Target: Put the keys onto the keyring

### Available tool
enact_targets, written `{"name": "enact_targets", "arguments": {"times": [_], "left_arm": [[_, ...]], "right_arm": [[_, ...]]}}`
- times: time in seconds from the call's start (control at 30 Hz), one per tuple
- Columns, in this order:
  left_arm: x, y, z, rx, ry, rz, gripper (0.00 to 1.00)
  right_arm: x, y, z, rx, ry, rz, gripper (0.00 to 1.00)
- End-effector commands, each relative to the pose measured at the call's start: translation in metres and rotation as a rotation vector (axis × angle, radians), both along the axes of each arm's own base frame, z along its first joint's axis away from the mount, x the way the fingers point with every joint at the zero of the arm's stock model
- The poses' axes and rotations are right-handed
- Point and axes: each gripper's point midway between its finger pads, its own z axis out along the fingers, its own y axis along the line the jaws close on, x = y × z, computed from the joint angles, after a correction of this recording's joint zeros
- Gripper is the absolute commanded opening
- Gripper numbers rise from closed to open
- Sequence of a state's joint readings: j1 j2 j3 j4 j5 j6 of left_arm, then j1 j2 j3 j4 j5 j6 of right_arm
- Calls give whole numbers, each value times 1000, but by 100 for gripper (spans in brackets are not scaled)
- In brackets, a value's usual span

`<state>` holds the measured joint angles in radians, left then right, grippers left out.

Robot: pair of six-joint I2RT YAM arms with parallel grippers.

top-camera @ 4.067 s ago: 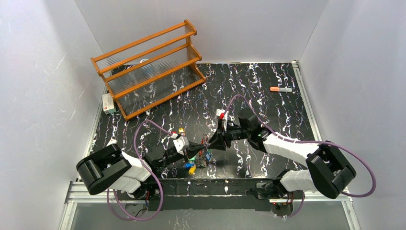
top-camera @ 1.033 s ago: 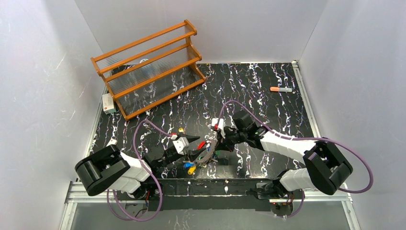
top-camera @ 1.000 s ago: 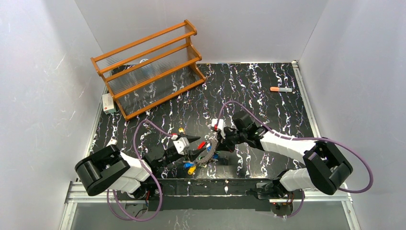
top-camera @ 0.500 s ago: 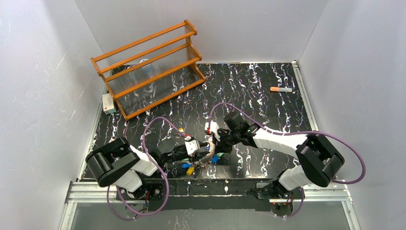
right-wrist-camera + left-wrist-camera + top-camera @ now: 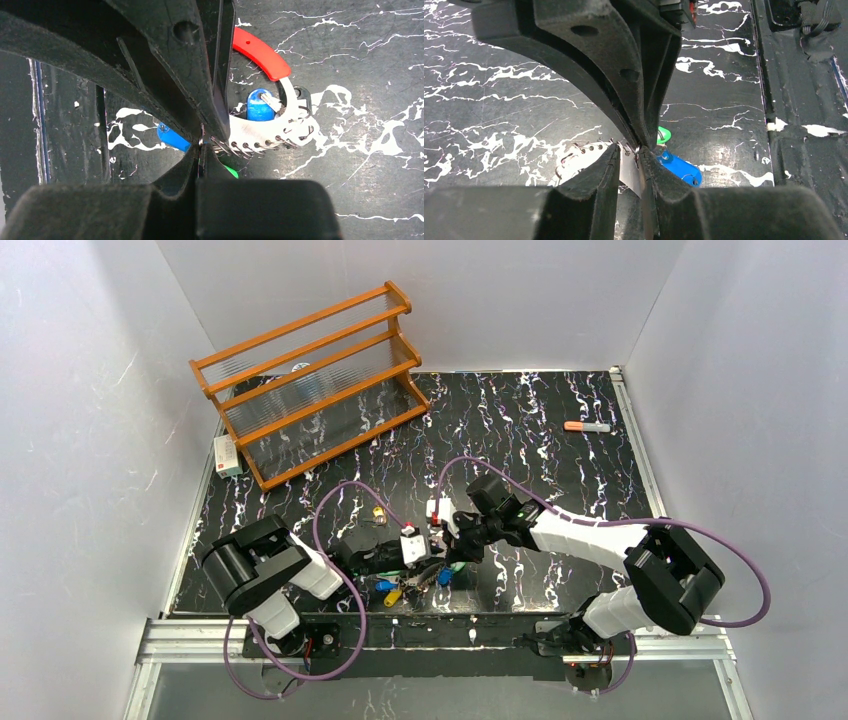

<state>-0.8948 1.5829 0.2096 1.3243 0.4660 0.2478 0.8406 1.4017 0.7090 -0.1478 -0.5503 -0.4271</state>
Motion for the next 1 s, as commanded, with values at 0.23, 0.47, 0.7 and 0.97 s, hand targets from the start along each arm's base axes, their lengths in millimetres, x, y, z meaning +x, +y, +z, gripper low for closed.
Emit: {"name": "enact_targets", "arguments": {"times": [0.23, 0.47, 0.7, 0.97], "left_arm": [[1, -7, -11, 81, -28, -65, 12], [2, -7, -17, 125, -26, -71, 9], [6, -3, -23, 186, -35, -59, 7], [9, -3, -25, 200, -25, -46, 0]], "right_arm": [[-2, 15, 23, 65, -44, 53, 1], [0, 16, 26, 66, -64, 54, 1], [0, 17, 28, 71, -75, 60, 1], [3, 18, 30, 71, -94, 55, 1]]}}
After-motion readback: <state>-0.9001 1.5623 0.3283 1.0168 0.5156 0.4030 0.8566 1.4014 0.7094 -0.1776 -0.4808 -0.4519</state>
